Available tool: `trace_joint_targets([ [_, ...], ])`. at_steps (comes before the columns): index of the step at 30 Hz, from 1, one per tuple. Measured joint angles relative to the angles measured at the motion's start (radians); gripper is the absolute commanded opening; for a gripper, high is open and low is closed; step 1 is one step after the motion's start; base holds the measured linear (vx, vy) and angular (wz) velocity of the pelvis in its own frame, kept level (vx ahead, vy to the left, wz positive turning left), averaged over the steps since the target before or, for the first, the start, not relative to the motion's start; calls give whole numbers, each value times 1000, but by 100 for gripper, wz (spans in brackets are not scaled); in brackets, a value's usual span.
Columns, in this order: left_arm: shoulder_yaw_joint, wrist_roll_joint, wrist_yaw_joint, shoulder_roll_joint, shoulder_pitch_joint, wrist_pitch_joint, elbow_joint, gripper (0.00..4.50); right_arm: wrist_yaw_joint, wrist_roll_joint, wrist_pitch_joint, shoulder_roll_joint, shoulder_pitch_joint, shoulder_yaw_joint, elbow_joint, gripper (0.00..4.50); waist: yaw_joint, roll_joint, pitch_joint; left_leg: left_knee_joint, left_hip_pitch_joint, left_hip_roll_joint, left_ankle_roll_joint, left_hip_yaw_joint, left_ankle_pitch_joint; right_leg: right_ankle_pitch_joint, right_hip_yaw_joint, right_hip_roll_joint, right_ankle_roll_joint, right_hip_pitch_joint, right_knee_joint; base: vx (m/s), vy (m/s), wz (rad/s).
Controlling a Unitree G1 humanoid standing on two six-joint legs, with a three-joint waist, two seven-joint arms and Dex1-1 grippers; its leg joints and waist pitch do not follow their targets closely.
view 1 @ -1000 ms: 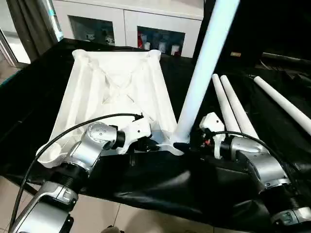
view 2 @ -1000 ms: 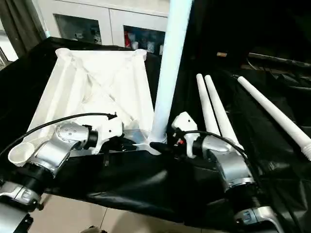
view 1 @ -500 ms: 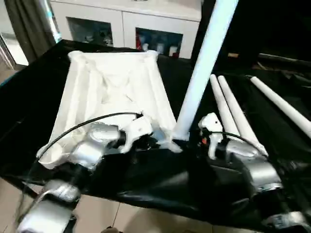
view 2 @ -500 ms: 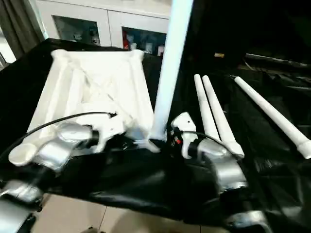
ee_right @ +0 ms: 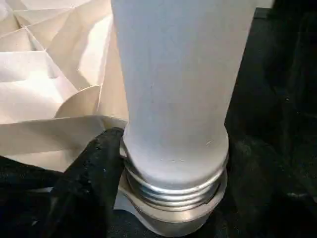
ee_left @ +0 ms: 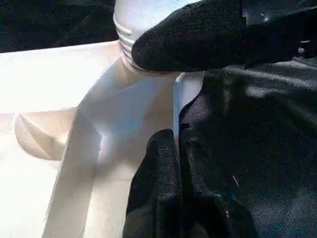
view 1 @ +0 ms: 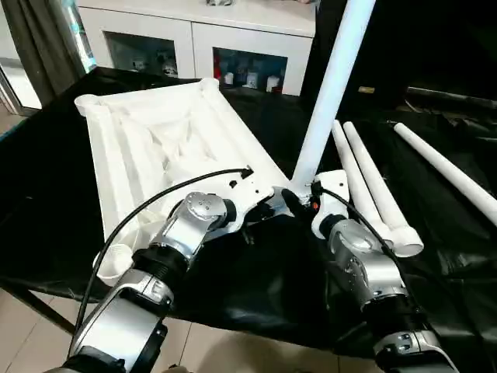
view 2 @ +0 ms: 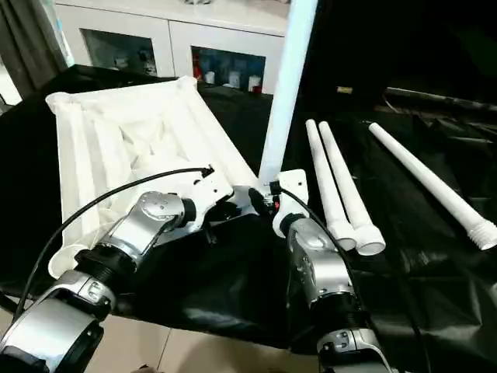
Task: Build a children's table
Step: Rotate leg to tighten
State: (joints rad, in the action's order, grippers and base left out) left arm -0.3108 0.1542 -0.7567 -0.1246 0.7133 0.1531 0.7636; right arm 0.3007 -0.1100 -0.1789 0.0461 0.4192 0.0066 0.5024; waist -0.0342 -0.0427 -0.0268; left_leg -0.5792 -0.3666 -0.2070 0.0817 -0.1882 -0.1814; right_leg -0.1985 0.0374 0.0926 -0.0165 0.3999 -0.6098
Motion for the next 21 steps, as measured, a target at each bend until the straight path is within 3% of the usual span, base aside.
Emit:
trace_joint_targets([
  [3, 0, -1, -15, -7, 0, -8, -1, 0, 48, -3, 5, 23, 0, 4, 0, 378, 0, 0, 0, 1, 0, 0, 0, 0, 0, 0, 1, 0, 0, 0, 0, 0, 0, 0],
  [11, -1, -36, -188, -109, -52, -60, -83, 0, 361, -6, 4, 216, -38, 104, -80, 378, -3, 1, -1, 4, -2, -1, 0, 1, 0, 1, 2, 0, 1, 2, 0, 0, 0, 0],
  [21, -2, -76, -356, -191, -93, -116, -134, 0, 583, -30, -7, 324, -52, 149, -152, 378, -8, 2, -2, 4, -2, -1, 0, -2, 0, -1, 1, 0, 0, 2, 1, 0, 0, 0],
])
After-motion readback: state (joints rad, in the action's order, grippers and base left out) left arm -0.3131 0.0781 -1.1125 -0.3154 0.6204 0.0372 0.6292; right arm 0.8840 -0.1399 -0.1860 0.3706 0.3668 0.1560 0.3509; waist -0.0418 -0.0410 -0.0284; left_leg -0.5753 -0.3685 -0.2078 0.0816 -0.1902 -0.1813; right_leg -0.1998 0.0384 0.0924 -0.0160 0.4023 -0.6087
